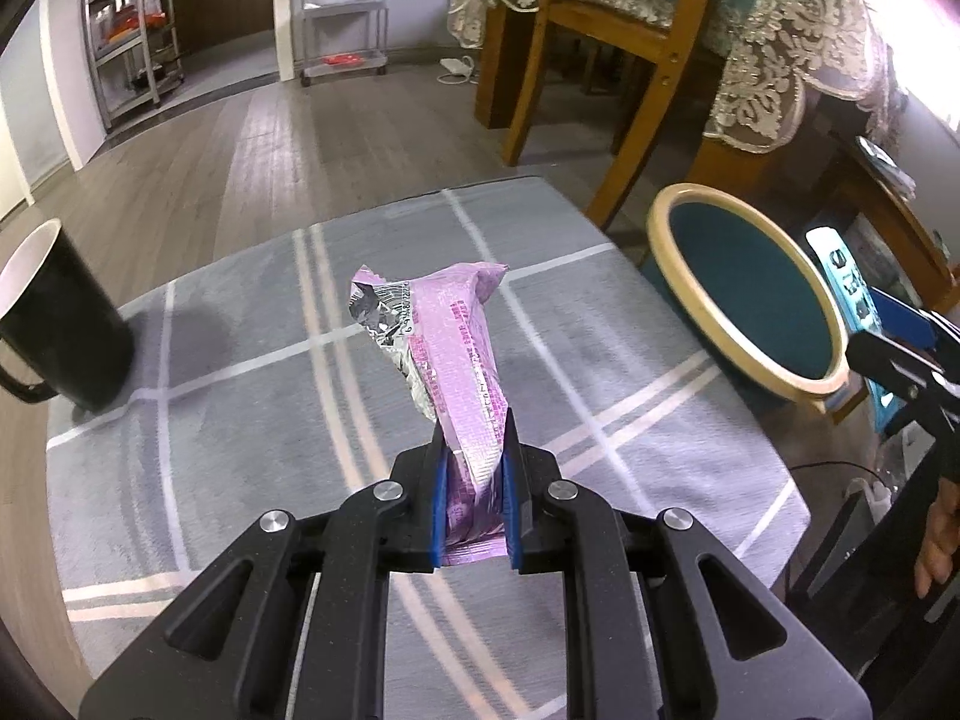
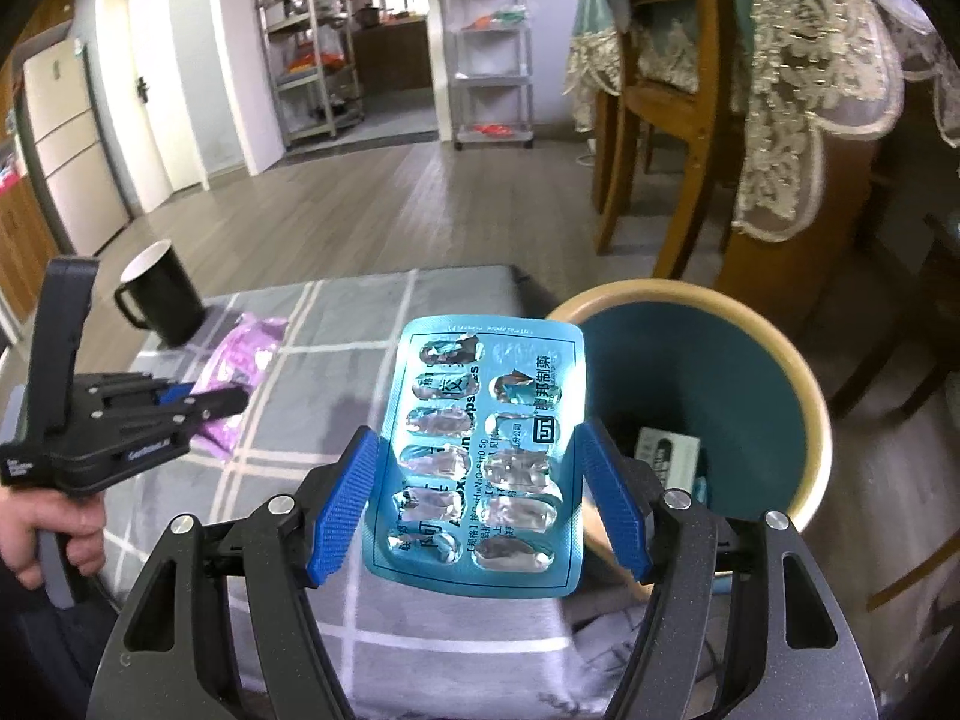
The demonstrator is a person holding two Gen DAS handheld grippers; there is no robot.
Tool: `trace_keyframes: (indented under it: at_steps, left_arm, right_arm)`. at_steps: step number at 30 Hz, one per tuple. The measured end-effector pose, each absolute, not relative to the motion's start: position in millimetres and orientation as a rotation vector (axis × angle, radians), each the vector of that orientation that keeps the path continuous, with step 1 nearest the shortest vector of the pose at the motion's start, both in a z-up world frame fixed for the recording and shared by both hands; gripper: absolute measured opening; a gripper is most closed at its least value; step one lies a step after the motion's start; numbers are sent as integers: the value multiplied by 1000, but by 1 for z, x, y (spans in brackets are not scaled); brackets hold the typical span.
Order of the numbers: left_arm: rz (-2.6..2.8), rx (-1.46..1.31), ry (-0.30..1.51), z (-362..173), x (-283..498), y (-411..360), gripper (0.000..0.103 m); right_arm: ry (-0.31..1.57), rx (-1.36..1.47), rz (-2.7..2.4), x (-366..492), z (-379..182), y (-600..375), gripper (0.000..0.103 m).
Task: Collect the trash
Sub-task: 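Carry the wrapper and blister pack over the teal bin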
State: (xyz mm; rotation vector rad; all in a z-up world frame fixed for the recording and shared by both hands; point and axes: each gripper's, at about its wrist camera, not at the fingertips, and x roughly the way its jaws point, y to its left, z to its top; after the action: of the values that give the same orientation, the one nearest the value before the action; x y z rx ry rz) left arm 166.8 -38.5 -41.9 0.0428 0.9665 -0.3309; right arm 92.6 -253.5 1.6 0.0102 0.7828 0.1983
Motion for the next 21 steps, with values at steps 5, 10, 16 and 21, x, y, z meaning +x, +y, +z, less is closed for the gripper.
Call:
trace_keyframes:
  at_steps: [5, 10, 16, 21]
  left_arm:
    - [-368, 35, 952, -34, 172, -58, 13]
    - [-412, 17, 939, -24, 182, -78, 13]
    - [-484, 27, 926, -11, 198, -115, 13]
    - [-535, 46, 930, -10, 211, -152, 13]
  right_arm:
    - [778, 38, 158, 96, 2, -271, 70]
    - [773, 51, 130, 100, 5, -286, 70]
    - [784, 70, 97, 106, 8, -306, 70]
    - [812, 86, 73, 115, 5, -323, 70]
